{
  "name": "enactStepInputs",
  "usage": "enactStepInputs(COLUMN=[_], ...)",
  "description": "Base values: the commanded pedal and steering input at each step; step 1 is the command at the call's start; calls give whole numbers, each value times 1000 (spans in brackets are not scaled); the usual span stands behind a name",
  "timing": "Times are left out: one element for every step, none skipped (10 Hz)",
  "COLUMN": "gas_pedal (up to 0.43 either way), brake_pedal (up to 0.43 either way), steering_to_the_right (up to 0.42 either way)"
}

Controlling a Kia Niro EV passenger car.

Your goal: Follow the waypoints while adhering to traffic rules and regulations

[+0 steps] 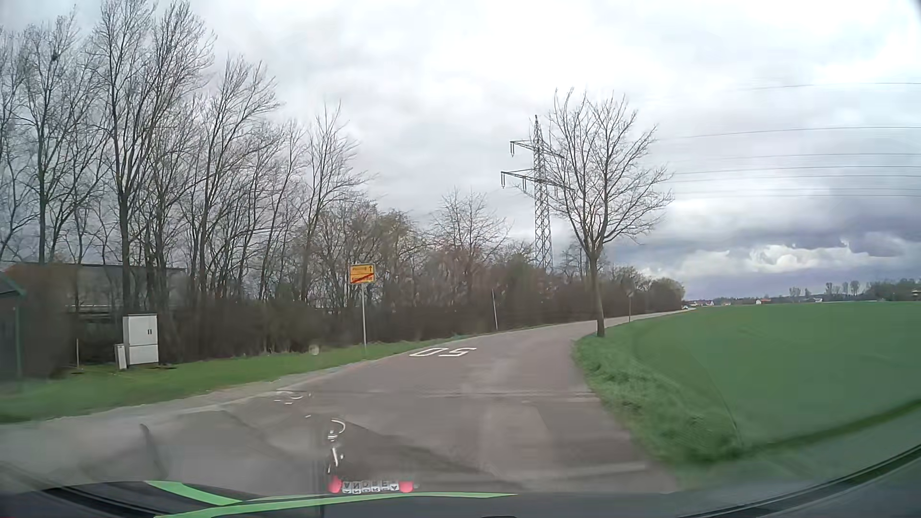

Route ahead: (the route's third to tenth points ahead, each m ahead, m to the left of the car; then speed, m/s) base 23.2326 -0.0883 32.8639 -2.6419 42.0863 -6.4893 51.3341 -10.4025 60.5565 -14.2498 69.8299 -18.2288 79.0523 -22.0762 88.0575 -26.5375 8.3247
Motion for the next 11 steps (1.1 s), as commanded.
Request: enactStepInputs(gas_pedal=[150,150,150,150,157,157,169,169,169,197,209], brake_pedal=[0,0,0,0,0,0,0,0,0,0,0], steering_to_the_right=[41,42,43,43,43,43,43,43,43,43,43])
